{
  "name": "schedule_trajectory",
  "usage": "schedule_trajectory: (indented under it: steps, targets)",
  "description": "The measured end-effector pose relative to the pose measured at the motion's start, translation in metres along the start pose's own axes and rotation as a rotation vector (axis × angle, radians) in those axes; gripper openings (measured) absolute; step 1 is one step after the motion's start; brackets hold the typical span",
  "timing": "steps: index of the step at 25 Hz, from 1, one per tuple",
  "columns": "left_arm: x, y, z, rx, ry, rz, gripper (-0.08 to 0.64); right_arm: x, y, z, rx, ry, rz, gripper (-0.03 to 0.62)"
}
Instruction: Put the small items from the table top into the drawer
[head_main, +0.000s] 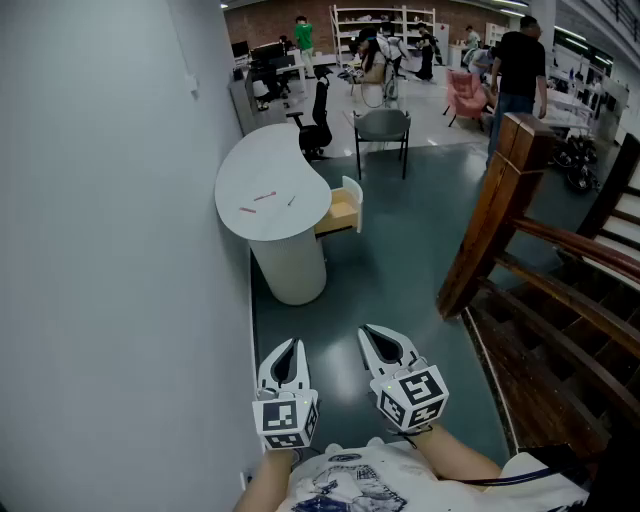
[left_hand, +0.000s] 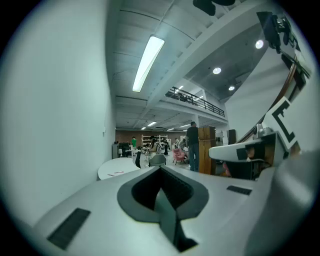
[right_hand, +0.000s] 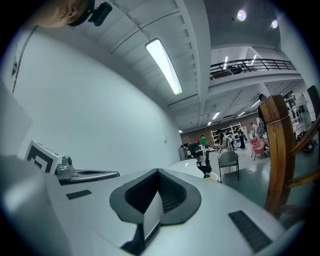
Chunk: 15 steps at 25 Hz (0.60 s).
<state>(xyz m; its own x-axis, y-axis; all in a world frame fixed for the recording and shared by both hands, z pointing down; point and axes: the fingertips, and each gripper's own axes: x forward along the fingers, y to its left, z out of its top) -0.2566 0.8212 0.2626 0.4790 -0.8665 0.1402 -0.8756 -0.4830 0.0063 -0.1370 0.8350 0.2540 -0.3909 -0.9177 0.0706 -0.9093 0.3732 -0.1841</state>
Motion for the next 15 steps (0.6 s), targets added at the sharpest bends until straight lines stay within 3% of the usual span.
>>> schedule_trajectory:
  steps: [15]
  targets:
    - [0.014,-0.009,-0.014,-0.02,0.035,0.031,0.025,0.002,-0.025,-0.014,0.022,0.038,0.017,0.021]
